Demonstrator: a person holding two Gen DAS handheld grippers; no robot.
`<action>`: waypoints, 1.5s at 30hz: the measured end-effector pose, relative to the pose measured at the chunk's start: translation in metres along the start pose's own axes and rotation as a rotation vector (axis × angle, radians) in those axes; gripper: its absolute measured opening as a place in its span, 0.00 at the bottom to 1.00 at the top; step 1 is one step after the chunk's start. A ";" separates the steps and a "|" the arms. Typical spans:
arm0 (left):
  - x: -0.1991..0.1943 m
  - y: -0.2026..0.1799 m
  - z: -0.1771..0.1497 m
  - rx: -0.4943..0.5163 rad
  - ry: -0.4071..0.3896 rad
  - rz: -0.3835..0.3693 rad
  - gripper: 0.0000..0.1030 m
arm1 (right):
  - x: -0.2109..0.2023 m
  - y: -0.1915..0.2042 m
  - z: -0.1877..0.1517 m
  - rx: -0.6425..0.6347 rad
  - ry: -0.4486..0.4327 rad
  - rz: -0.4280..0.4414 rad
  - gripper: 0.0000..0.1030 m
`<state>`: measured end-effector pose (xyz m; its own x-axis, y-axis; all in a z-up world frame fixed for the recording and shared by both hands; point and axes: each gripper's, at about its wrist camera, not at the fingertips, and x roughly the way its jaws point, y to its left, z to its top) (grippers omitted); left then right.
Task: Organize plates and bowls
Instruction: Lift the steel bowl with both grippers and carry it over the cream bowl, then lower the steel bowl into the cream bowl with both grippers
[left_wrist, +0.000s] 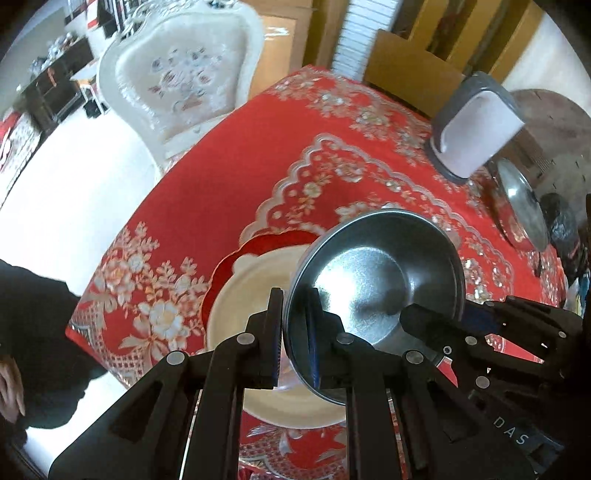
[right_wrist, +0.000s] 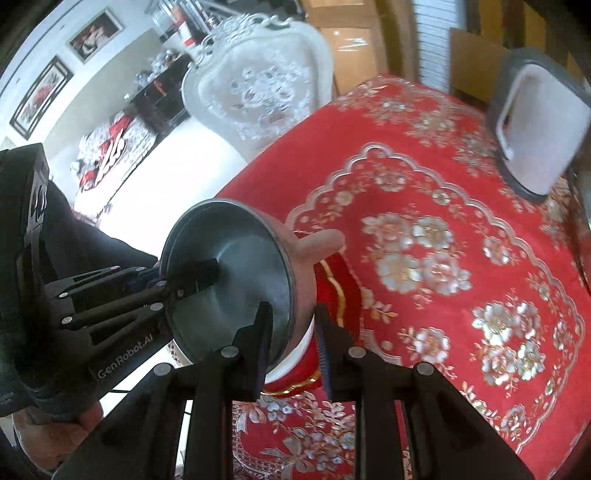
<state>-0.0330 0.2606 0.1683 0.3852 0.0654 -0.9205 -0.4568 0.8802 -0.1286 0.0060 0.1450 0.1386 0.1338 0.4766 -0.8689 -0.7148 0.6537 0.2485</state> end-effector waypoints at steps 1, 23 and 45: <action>0.002 0.002 -0.001 -0.005 0.006 -0.001 0.11 | 0.006 0.002 0.001 -0.003 0.013 0.002 0.22; 0.032 0.021 -0.016 -0.040 0.048 0.023 0.11 | 0.036 0.013 -0.003 -0.061 0.089 -0.026 0.25; -0.006 0.012 -0.024 -0.079 -0.077 0.074 0.12 | -0.005 0.008 -0.014 -0.037 -0.068 -0.063 0.49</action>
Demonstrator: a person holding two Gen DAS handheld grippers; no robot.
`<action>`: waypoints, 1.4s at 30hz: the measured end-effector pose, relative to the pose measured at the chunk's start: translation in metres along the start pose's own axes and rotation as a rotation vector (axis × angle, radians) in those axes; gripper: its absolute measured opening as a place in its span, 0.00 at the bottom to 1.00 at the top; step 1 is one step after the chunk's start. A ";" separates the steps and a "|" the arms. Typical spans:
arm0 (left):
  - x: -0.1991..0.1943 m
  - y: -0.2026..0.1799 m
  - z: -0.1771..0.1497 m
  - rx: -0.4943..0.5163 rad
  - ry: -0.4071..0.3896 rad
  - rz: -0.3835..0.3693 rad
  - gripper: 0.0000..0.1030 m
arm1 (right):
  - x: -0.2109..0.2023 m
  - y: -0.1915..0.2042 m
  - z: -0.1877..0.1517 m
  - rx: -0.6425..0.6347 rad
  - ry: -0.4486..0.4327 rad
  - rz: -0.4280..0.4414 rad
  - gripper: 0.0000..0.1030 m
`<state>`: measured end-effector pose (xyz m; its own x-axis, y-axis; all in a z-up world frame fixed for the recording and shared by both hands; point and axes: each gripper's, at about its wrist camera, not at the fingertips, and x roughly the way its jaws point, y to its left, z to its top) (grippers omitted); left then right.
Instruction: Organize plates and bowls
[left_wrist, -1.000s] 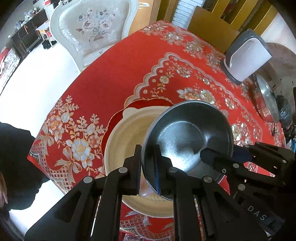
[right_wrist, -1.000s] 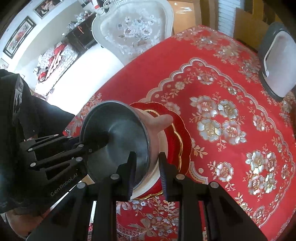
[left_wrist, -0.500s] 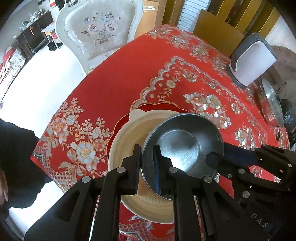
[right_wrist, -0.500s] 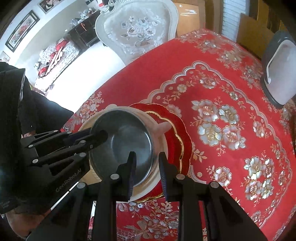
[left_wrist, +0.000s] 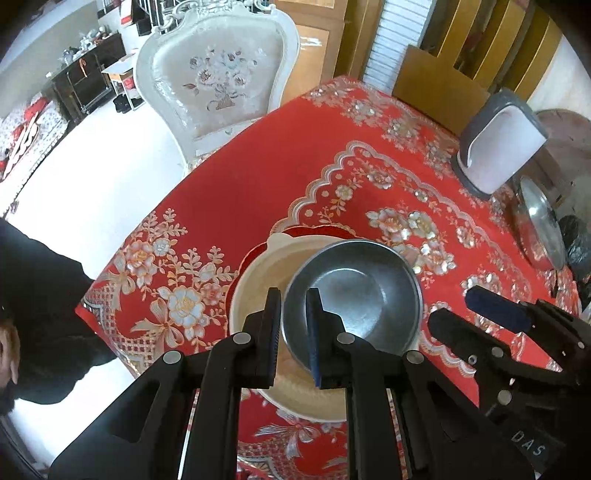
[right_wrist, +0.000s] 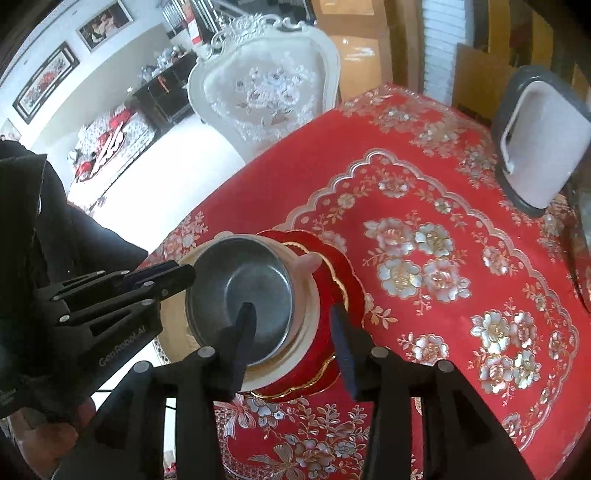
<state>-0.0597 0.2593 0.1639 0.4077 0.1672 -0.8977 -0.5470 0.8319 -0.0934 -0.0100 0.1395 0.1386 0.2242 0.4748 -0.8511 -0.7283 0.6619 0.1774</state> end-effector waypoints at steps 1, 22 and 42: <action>-0.001 -0.001 -0.001 -0.005 -0.004 -0.002 0.12 | -0.003 0.000 -0.002 0.002 -0.014 -0.011 0.51; -0.015 -0.004 -0.022 0.001 -0.075 0.112 0.12 | -0.006 -0.009 -0.025 0.087 -0.097 -0.083 0.55; -0.026 0.001 -0.024 0.013 -0.158 0.038 0.12 | 0.000 -0.004 -0.026 0.082 -0.104 -0.092 0.56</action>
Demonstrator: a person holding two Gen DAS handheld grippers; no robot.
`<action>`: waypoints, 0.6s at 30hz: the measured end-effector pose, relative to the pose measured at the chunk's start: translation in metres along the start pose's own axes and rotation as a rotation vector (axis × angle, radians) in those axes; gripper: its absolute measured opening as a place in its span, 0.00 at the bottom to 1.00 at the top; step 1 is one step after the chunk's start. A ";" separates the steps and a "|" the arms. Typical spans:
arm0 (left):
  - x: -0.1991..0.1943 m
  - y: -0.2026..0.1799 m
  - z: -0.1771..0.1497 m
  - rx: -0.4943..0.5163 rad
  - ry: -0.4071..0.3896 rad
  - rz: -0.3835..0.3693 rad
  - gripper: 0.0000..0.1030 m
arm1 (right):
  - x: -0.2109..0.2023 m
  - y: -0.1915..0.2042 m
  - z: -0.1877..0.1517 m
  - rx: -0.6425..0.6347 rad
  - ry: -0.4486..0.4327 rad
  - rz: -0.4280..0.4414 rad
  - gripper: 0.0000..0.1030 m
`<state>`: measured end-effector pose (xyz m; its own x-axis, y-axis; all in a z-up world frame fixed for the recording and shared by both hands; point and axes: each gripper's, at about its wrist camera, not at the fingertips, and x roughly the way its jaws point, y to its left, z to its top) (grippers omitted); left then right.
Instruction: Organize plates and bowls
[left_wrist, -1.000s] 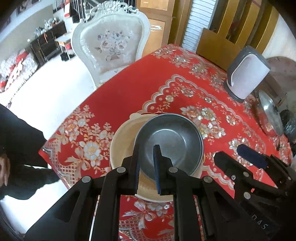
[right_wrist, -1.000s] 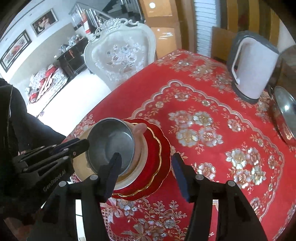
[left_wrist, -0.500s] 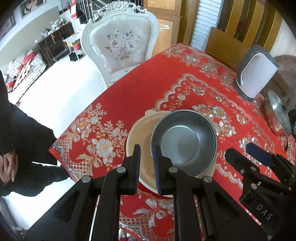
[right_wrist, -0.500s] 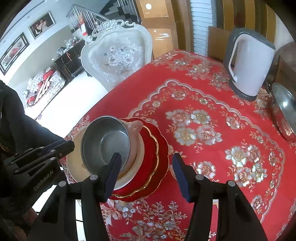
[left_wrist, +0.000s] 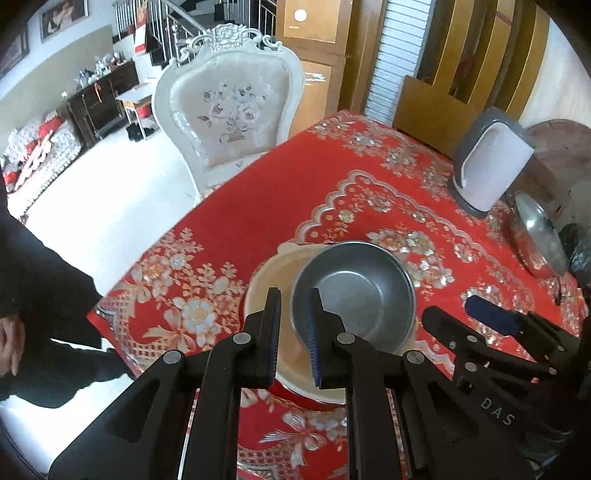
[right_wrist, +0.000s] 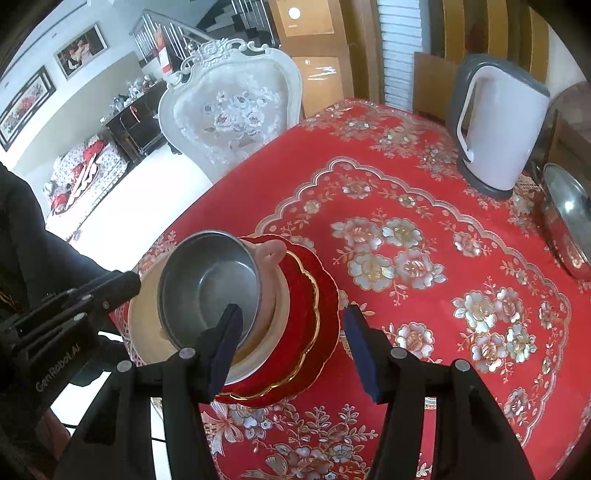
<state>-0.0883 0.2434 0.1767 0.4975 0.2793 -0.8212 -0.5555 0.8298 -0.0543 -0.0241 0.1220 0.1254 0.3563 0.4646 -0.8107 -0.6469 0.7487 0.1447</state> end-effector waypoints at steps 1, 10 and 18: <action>-0.001 0.001 0.000 -0.001 -0.005 -0.009 0.12 | 0.000 0.001 0.000 -0.003 0.003 -0.001 0.56; -0.005 -0.007 -0.003 0.062 -0.036 -0.046 0.12 | 0.000 -0.001 0.002 0.003 0.007 -0.001 0.56; -0.001 -0.016 -0.003 0.106 0.010 -0.015 0.12 | 0.001 -0.007 0.002 0.015 0.013 -0.004 0.56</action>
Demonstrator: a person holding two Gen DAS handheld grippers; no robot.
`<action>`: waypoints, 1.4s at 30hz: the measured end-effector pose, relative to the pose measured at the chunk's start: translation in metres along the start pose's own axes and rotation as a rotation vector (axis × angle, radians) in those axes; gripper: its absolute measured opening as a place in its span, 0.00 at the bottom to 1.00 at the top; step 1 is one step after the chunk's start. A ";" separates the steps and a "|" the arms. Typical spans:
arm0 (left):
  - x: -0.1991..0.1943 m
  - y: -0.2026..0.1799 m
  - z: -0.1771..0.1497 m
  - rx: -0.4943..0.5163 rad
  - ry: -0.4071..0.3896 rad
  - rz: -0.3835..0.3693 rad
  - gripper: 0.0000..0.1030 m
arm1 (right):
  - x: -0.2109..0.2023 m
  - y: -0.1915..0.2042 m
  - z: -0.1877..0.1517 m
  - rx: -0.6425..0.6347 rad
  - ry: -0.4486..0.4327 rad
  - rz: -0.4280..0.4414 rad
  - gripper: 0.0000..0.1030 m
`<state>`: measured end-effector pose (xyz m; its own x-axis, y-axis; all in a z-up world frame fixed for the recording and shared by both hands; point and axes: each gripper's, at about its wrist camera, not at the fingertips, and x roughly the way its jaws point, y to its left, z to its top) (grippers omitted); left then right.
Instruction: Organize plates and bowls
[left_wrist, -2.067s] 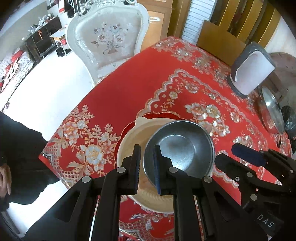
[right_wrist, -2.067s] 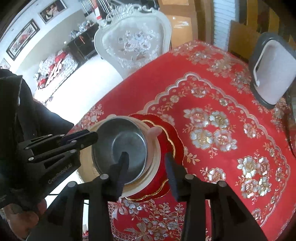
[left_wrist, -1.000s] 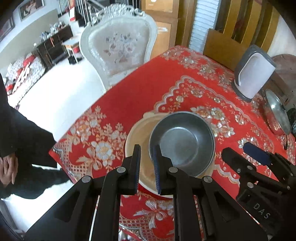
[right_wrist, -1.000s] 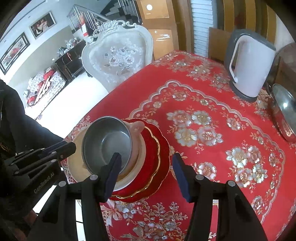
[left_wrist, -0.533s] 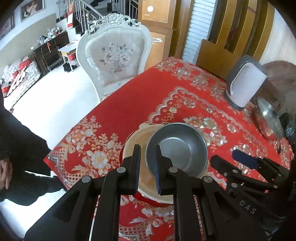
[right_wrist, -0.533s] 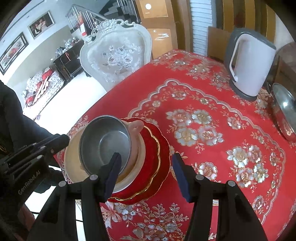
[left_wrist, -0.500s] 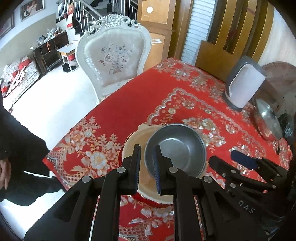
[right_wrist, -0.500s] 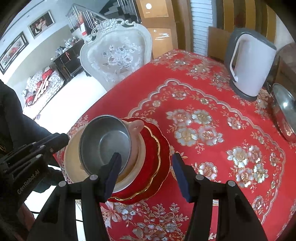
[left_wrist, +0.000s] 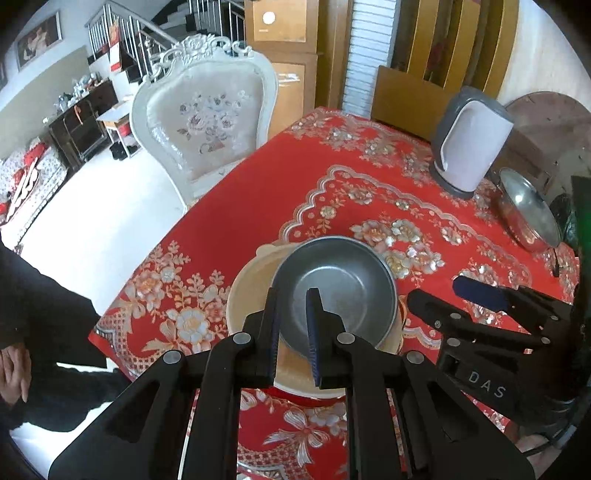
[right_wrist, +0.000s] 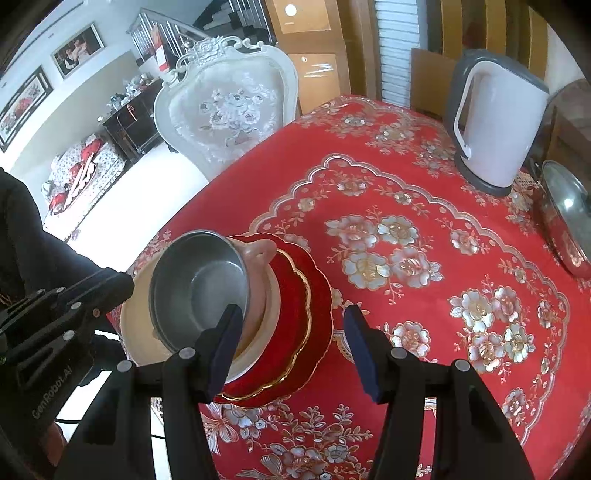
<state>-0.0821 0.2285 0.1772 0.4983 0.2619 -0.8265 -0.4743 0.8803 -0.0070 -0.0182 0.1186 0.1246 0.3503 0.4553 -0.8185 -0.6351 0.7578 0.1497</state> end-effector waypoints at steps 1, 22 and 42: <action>0.000 -0.001 0.000 0.002 0.002 0.009 0.12 | 0.000 0.000 0.000 -0.001 0.000 0.000 0.56; 0.002 -0.004 0.001 0.028 0.012 -0.027 0.29 | 0.003 0.001 -0.001 -0.004 0.014 0.008 0.56; 0.004 -0.005 0.002 0.030 0.061 -0.120 0.29 | 0.005 -0.003 -0.001 0.003 0.023 0.012 0.56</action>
<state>-0.0767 0.2260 0.1749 0.5045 0.1304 -0.8535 -0.3916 0.9156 -0.0916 -0.0149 0.1179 0.1189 0.3262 0.4536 -0.8294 -0.6374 0.7535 0.1614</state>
